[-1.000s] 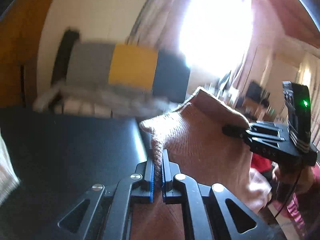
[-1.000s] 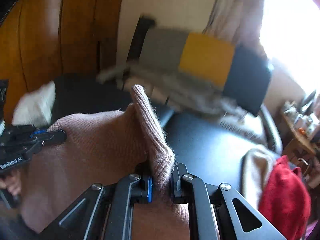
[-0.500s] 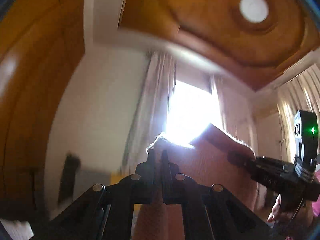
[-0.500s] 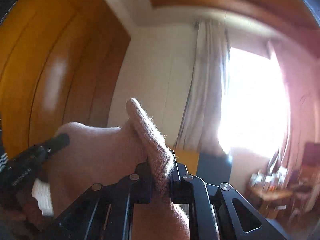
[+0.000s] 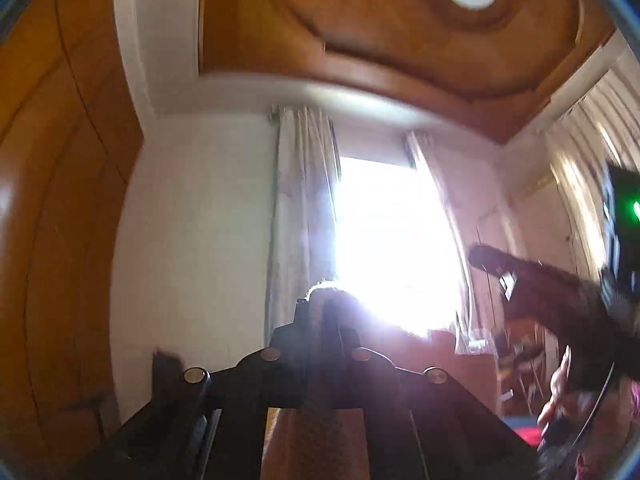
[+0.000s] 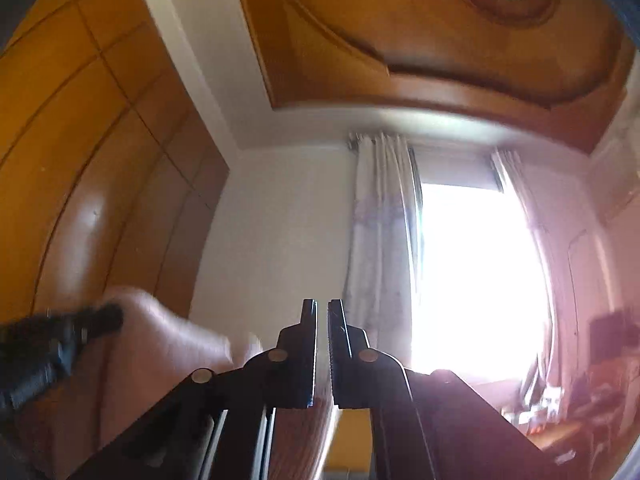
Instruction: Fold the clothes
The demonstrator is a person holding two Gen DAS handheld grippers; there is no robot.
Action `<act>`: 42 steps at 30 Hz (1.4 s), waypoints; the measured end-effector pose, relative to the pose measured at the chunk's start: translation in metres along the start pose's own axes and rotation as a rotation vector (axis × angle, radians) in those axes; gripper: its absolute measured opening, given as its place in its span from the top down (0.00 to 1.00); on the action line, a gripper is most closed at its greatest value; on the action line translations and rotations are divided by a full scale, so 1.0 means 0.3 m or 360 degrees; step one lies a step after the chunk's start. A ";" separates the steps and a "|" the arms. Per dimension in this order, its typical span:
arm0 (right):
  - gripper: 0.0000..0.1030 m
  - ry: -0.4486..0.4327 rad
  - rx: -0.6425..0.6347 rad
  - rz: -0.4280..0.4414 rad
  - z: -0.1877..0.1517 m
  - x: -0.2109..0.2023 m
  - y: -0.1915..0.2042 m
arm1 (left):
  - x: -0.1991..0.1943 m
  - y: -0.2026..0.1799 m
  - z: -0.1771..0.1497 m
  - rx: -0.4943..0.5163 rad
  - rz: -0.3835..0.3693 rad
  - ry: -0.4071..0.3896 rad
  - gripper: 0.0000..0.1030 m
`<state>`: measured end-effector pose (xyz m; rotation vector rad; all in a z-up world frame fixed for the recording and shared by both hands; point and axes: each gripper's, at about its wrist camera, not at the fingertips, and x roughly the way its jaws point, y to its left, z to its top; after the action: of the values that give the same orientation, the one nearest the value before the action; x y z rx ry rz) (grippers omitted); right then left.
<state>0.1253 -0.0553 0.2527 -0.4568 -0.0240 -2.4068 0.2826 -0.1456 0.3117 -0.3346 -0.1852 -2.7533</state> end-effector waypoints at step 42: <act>1.00 0.1786 -0.0868 -0.0116 -1.421 0.366 -0.021 | 0.056 0.180 -1.592 -0.0909 -0.0253 0.1882 0.82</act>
<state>-0.0922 -0.1768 -0.1104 0.7172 1.1174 -2.3876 0.1881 -0.2827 -0.1397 1.1964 0.8908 -2.5942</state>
